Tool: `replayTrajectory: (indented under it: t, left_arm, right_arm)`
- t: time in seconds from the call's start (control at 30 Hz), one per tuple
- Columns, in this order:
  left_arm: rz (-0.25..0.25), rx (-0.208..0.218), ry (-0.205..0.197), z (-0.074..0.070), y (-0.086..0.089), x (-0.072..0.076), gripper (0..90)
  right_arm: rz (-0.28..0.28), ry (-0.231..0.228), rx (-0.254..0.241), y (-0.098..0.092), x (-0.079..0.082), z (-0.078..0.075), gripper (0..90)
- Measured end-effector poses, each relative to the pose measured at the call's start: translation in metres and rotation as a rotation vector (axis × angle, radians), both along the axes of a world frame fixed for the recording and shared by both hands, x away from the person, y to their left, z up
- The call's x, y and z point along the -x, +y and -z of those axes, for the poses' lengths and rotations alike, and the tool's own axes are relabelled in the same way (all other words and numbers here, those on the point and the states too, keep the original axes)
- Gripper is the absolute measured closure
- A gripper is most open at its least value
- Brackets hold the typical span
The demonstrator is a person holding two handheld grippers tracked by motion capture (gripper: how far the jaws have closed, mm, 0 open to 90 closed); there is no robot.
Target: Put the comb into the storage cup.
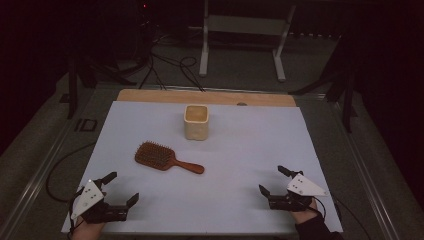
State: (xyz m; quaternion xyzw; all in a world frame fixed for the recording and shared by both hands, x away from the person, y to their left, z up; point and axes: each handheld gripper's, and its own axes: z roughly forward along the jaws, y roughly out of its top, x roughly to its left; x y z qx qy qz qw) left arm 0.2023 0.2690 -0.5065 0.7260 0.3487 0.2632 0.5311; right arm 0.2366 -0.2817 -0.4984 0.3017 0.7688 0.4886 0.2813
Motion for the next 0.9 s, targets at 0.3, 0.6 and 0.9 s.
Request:
replayTrajectory:
  t: [0.3, 0.6, 0.9]
  left_arm:
    - [-0.001, -0.013, 0.012, 0.0001, -0.0009, -0.0004, 0.0]
    - [0.011, -0.022, 0.013, -0.0014, -0.0037, 0.0004, 0.0]
    - [0.034, -0.024, 0.015, -0.0055, -0.0064, -0.0007, 0.0]
  right_arm:
    - [0.005, -0.016, 0.003, -0.0003, 0.0017, -0.0013, 9.5]
    - [0.017, -0.023, -0.005, -0.0005, 0.0021, -0.0021, 9.5]
    - [0.018, -0.028, -0.002, -0.0005, 0.0024, -0.0020, 9.6]
